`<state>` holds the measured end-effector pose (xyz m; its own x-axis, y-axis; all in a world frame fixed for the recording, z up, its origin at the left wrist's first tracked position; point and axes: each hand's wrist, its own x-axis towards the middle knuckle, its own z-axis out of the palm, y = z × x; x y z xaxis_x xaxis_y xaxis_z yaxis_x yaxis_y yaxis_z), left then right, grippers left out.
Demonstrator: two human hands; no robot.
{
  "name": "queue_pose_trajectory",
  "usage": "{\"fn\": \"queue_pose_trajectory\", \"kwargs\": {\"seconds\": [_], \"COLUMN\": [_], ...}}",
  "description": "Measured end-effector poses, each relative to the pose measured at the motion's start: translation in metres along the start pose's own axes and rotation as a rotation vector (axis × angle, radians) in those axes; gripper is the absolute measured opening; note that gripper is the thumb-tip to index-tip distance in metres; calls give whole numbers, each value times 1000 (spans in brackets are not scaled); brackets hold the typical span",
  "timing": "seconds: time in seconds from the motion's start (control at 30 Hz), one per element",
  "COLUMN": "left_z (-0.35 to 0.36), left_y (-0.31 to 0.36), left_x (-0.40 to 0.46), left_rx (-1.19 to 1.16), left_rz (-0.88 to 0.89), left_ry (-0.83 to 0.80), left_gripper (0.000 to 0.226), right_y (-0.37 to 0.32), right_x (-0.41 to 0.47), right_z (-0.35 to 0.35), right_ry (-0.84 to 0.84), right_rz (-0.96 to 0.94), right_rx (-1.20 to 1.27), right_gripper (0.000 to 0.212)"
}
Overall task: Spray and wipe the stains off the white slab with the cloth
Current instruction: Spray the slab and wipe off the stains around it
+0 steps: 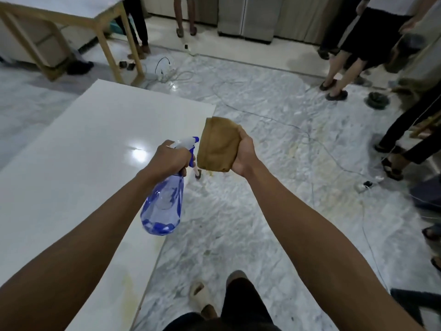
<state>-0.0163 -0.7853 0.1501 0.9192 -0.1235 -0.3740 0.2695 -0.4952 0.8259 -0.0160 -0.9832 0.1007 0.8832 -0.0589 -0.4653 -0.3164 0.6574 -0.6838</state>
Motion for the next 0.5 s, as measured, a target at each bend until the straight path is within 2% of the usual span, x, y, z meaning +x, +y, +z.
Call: {"fn": "queue_pose_trajectory", "kwargs": {"seconds": [0.17, 0.5], "left_z": [7, 33], "left_y": [30, 79], "left_x": [88, 214], "left_rx": [-34, -54], "left_rz": [-52, -174], "left_ry": [25, 110], "left_gripper": [43, 21], "right_y": [-41, -99], "right_x": [92, 252], "right_z": [7, 14], "right_ry": [-22, -98], "right_rz": [58, 229], "right_rx": [-50, -173], "right_gripper": [64, 64]}}
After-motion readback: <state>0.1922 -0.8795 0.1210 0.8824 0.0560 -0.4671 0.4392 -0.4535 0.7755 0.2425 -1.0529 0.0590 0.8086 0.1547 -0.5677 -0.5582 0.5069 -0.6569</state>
